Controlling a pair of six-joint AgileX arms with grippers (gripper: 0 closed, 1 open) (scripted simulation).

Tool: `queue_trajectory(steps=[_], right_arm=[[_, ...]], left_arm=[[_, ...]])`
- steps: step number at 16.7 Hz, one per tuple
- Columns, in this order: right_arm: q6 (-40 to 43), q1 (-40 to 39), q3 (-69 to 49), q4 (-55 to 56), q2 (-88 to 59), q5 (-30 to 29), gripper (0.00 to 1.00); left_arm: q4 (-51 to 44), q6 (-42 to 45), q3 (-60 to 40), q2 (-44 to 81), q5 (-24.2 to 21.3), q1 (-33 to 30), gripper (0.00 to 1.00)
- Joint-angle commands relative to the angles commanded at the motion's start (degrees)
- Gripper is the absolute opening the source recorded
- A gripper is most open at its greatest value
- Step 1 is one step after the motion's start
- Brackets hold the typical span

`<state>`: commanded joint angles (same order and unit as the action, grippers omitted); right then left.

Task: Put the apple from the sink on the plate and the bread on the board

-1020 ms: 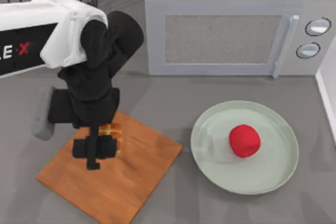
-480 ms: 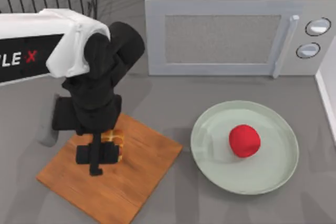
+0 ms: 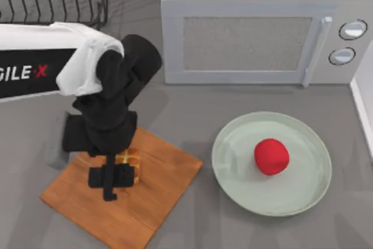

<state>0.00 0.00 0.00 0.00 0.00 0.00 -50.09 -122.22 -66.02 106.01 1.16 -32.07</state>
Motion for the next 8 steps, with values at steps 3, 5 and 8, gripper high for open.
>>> queue_trajectory(steps=[3, 5, 8], right_arm=[[0.0, 0.0, 0.0, 0.0, 0.0, 0.0, 1.0], [0.0, 0.0, 0.0, 0.0, 0.0, 0.0, 1.0], [0.0, 0.0, 0.0, 0.0, 0.0, 0.0, 1.0]], left_arm=[[0.3, 0.0, 0.4, 0.4, 0.0, 0.0, 0.0], [0.3, 0.0, 0.4, 0.4, 0.0, 0.0, 0.0], [0.3, 0.0, 0.4, 0.4, 0.0, 0.0, 0.23]])
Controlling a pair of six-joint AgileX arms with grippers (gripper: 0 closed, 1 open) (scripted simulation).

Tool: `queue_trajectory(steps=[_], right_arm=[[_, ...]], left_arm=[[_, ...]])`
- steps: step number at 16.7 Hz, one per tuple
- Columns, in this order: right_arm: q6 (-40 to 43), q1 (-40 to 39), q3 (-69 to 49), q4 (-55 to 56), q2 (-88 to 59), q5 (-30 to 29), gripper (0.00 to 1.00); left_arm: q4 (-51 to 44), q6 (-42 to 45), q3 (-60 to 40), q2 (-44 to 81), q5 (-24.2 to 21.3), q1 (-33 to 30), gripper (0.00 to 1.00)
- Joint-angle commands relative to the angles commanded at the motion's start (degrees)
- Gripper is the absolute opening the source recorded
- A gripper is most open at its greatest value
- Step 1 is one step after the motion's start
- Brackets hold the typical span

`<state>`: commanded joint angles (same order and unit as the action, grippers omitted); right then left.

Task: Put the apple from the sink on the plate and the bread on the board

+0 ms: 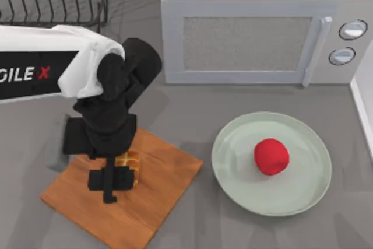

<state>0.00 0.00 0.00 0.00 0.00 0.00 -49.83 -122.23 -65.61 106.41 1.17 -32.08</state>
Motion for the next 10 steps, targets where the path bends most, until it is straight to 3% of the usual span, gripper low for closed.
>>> queue_trajectory(steps=[10], right_arm=[[0.0, 0.0, 0.0, 0.0, 0.0, 0.0, 1.0]], left_arm=[[0.0, 0.0, 0.0, 0.0, 0.0, 0.0, 0.98]])
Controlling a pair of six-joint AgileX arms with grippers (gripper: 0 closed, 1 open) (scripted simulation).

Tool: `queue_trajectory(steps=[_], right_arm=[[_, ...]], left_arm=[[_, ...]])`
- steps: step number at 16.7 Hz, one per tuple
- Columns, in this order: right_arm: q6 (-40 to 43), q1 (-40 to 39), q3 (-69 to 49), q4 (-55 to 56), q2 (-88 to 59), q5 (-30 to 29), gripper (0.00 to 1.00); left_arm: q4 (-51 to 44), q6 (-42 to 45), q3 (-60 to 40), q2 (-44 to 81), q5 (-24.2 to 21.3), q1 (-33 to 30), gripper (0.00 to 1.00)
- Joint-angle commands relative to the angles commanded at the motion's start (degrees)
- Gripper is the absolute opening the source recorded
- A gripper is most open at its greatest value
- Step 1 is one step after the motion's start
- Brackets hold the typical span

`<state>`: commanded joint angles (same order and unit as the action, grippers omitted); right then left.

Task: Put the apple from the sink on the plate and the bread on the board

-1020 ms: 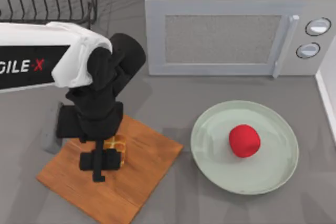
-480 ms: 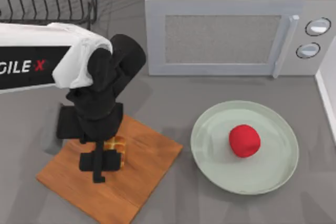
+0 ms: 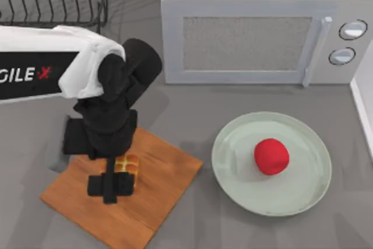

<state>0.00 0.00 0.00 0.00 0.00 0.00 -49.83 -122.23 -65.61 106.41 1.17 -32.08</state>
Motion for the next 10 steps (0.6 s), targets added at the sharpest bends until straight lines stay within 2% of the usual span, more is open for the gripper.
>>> queue_trajectory(steps=[10], right_arm=[[0.0, 0.0, 0.0, 0.0, 0.0, 0.0, 1.0]], left_arm=[[0.0, 0.0, 0.0, 0.0, 0.0, 0.0, 1.0]])
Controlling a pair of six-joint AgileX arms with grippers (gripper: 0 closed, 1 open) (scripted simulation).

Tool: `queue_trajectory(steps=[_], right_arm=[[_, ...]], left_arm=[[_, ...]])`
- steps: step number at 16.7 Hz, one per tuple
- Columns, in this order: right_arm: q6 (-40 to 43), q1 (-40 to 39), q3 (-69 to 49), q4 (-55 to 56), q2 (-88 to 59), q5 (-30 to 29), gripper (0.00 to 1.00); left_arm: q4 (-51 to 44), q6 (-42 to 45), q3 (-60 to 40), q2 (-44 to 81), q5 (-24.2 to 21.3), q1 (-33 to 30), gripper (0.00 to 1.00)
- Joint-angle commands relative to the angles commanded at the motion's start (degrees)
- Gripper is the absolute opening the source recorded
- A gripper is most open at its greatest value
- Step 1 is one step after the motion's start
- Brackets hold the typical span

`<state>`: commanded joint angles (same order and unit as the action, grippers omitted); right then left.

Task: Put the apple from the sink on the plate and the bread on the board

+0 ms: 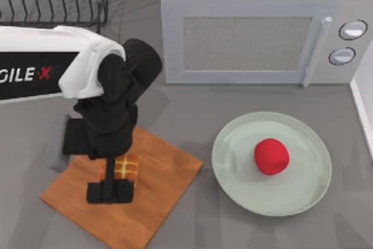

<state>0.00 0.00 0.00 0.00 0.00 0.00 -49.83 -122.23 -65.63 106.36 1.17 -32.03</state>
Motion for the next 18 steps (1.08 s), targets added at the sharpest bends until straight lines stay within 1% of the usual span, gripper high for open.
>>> queue_trajectory(steps=[2, 4, 6, 8, 10, 12, 18], right_arm=[[0.0, 0.0, 0.0, 0.0, 0.0, 0.0, 1.0], [0.0, 0.0, 0.0, 0.0, 0.0, 0.0, 1.0], [0.0, 0.0, 0.0, 0.0, 0.0, 0.0, 1.0], [0.0, 0.0, 0.0, 0.0, 0.0, 0.0, 1.0], [0.0, 0.0, 0.0, 0.0, 0.0, 0.0, 1.0], [0.0, 0.0, 0.0, 0.0, 0.0, 0.0, 1.0], [0.0, 0.0, 0.0, 0.0, 0.0, 0.0, 1.0]], left_arm=[[1.6, 1.4, 0.3, -1.7, 0.2, 1.1, 1.0], [5.1, 5.0, 1.8, -5.7, 0.7, 3.4, 1.0], [9.8, 11.0, 4.6, -11.4, 1.2, 6.6, 1.0], [15.3, 19.4, 8.6, -18.5, 1.6, 10.3, 1.0], [20.9, 30.0, 13.9, -27.1, 1.9, 14.1, 1.0], [26.3, 42.5, 20.1, -36.8, 2.0, 17.9, 1.0], [39.2, 83.9, 41.6, -69.3, 1.3, 27.1, 1.0]])
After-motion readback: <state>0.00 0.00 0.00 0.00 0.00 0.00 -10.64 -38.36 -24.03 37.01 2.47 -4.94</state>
